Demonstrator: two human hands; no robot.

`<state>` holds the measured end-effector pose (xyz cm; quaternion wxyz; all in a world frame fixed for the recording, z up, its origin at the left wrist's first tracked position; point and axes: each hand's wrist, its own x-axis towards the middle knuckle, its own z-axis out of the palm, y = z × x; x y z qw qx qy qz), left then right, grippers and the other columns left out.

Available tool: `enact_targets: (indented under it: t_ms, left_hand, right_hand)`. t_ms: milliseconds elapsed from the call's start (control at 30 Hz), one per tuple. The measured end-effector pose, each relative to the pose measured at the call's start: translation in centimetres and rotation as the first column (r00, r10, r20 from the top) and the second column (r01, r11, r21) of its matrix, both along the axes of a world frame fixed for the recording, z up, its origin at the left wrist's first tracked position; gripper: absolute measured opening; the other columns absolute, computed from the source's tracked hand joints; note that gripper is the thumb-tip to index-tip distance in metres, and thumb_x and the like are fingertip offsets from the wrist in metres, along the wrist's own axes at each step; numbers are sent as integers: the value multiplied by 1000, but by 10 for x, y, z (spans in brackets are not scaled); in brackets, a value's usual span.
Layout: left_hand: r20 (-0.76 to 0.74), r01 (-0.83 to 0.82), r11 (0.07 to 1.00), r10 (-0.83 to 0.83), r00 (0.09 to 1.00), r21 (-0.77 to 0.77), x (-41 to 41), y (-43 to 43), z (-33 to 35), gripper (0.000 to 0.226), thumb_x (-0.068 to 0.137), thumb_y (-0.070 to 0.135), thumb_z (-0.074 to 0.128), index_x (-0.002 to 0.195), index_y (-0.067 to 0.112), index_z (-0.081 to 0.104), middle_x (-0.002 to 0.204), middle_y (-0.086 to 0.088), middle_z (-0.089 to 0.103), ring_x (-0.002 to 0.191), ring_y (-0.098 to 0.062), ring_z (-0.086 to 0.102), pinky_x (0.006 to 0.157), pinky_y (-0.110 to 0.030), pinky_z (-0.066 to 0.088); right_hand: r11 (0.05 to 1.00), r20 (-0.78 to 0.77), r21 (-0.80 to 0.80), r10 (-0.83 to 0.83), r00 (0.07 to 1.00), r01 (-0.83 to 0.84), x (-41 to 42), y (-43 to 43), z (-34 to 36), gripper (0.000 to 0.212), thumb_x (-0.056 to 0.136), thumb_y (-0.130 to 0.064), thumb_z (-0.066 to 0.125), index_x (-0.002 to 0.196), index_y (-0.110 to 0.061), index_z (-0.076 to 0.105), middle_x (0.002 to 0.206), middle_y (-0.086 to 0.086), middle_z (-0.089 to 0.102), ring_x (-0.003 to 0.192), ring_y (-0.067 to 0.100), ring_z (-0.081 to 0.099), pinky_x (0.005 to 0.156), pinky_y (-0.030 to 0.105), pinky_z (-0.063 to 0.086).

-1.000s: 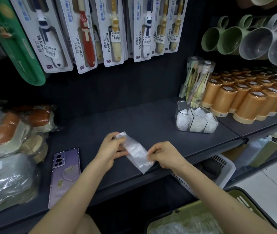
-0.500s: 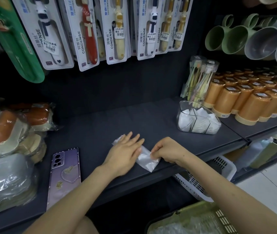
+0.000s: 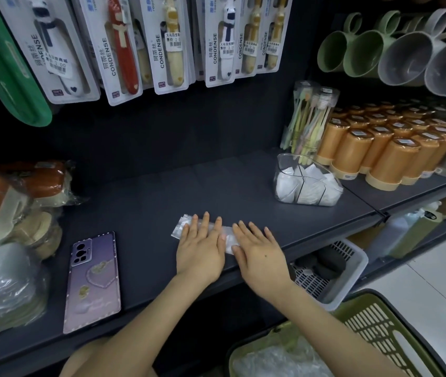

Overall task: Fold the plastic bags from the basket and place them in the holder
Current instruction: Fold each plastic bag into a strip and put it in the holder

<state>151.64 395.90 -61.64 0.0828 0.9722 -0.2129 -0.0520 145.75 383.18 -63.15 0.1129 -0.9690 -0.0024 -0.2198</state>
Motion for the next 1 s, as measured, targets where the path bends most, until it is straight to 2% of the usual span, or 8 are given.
enact_targets:
  t_ms: [133, 500, 633, 700, 733, 800, 900, 1000]
  left_hand:
    - [-4, 31, 999, -31, 1000, -16, 7, 8, 2, 50, 105, 35, 9, 154, 29, 0, 162, 2, -6, 148, -13, -11, 119, -31, -10]
    - [9, 79, 996, -80, 997, 47, 29, 43, 2, 50, 105, 34, 6, 154, 29, -3, 162, 8, -6, 148, -11, -11, 119, -35, -10]
    - [12, 67, 996, -68, 998, 51, 29, 41, 2, 51, 104, 33, 6, 154, 28, -3, 162, 7, -7, 148, -12, -11, 120, -38, -9]
    - [8, 69, 996, -70, 998, 56, 28, 40, 2, 51, 104, 34, 6, 154, 27, -3, 162, 7, -7, 148, -13, -11, 120, -38, -9]
    - [10, 71, 996, -72, 997, 57, 28, 40, 2, 51, 104, 34, 5, 154, 27, -4, 162, 7, -7, 148, -13, -11, 120, -38, -9]
    - [14, 72, 996, -73, 997, 57, 28, 40, 2, 51, 104, 34, 5, 154, 26, -5, 162, 6, -7, 148, -13, -11, 120, -39, -8]
    - [2, 74, 996, -74, 997, 43, 28, 42, 2, 52, 104, 35, 6, 153, 25, -6, 162, 4, -8, 148, -14, -12, 120, -38, -9]
    - [-20, 64, 998, -64, 998, -10, 28, 43, 1, 54, 104, 36, 8, 153, 20, -10, 162, 2, -8, 148, -14, -11, 120, -37, -9]
  right_hand:
    - [996, -92, -79, -50, 994, 43, -5, -4, -6, 66, 104, -36, 6, 124, -9, 64, 127, 4, 64, 122, 22, 58, 105, 47, 42]
    - [978, -197, -172, -149, 969, 115, -17, -19, -2, 72, 103, -46, 3, 128, -16, 62, 130, -1, 62, 124, 23, 56, 102, 56, 34]
    - [990, -328, -17, -136, 935, 138, -31, -33, 8, 99, 83, -67, -22, 147, -19, 38, 156, -3, 31, 147, 19, 21, 118, 47, 1]
    - [948, -175, 83, -290, 941, 308, -31, -26, 13, 82, 91, -60, 6, 125, -13, 63, 139, 9, 54, 132, 30, 45, 113, 49, 22]
    - [916, -48, 97, -388, 921, 391, -30, -21, 13, 67, 92, -54, 23, 100, -10, 74, 115, 13, 67, 110, 35, 60, 99, 48, 37]
    - [858, 32, 98, -509, 860, 504, -24, -6, 15, 51, 84, -50, 42, 66, -13, 71, 77, 8, 65, 75, 33, 60, 73, 39, 40]
    - [809, -147, 121, -558, 817, 575, -13, 16, 24, 40, 76, -50, 54, 64, -17, 72, 72, 5, 62, 73, 29, 57, 70, 36, 39]
    - [780, -269, 167, -553, 789, 603, -5, 23, 28, 25, 86, -39, 55, 84, -23, 74, 92, 0, 63, 92, 25, 54, 78, 34, 32]
